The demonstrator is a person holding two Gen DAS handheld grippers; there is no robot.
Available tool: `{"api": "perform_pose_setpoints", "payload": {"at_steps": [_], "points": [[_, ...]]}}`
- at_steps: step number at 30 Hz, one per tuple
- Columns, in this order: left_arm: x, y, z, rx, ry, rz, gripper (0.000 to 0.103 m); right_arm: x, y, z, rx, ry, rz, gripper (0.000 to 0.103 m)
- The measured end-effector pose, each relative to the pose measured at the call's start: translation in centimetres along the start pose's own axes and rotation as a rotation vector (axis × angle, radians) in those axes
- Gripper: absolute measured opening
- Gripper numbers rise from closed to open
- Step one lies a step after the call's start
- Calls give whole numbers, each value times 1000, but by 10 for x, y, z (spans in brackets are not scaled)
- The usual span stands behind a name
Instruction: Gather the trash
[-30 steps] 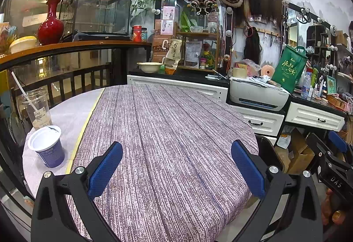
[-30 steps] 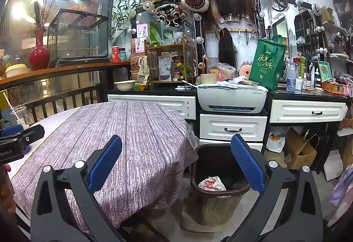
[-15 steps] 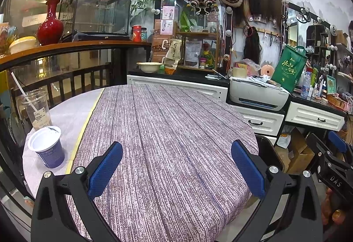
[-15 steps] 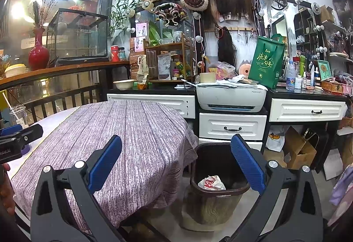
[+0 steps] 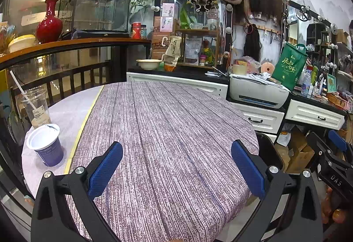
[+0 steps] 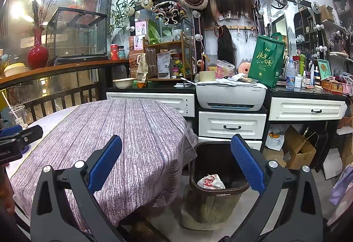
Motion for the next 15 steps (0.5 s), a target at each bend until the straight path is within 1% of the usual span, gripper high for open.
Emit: {"api": "perform_pose_setpoints", "payload": {"at_steps": [15], "points": [[3,2,-1,16,-7,-5,98,2,0,0,-4,2,0,97]]}}
Point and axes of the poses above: each gripper's, at about its wrist camera, not at the fingertips, and y roughly against the way its jaws point, x to its right, z to its underside, the point moved 6 cm from there along -y, roughly the way its jaws point, and after that the axes turned 12 degrees about -z, right-handed, at the moved point
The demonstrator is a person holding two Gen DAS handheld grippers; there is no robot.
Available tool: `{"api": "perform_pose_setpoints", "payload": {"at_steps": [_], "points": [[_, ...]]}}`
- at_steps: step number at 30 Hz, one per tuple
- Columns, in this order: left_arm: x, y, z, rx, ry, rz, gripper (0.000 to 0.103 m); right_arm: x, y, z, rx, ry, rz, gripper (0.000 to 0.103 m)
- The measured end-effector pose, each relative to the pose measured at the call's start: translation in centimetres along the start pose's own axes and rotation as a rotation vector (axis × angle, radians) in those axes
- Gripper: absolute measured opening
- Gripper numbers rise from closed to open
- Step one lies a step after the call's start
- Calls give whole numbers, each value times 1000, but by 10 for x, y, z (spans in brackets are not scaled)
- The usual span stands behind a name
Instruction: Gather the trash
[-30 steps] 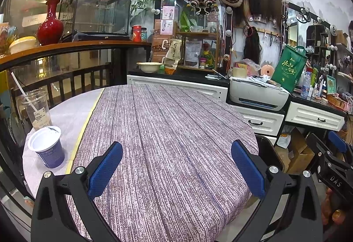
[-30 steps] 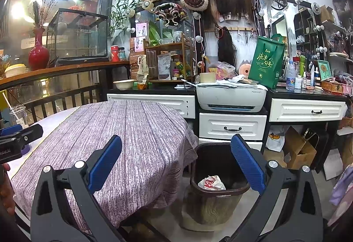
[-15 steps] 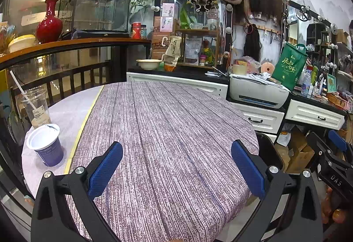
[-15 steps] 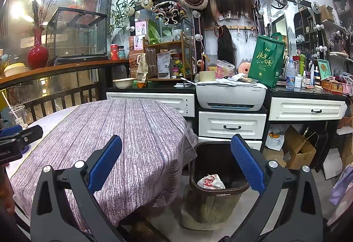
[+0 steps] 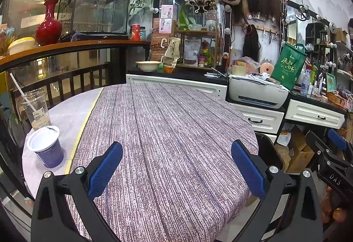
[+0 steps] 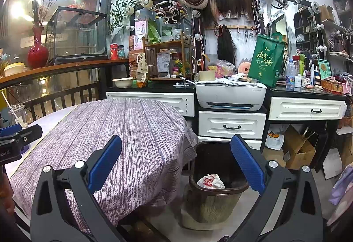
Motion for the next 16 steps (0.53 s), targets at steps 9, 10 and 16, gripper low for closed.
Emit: {"api": "perform_pose_setpoints", "payload": {"at_steps": [9,10,16], "points": [[0,0,0,-1,-1,-4,98,2,-1,1,-4,-1,1,97],[0,0,0,-4,1,-2,97,2,-1,1,-5,-1,1,97],[-1,0,-1,-12,6,1,98,4,-3,4,-9,-6,0,97]]}}
Point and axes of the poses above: each gripper's, at about its wrist camera, not at the fingertips, and y roughly against the way its jaws point, x to its right, z to its underside, the point moved 6 cm from there along -y, roughly the way its jaws point, and after that the axes turned 12 degrees about -z, right-handed, at the moved point
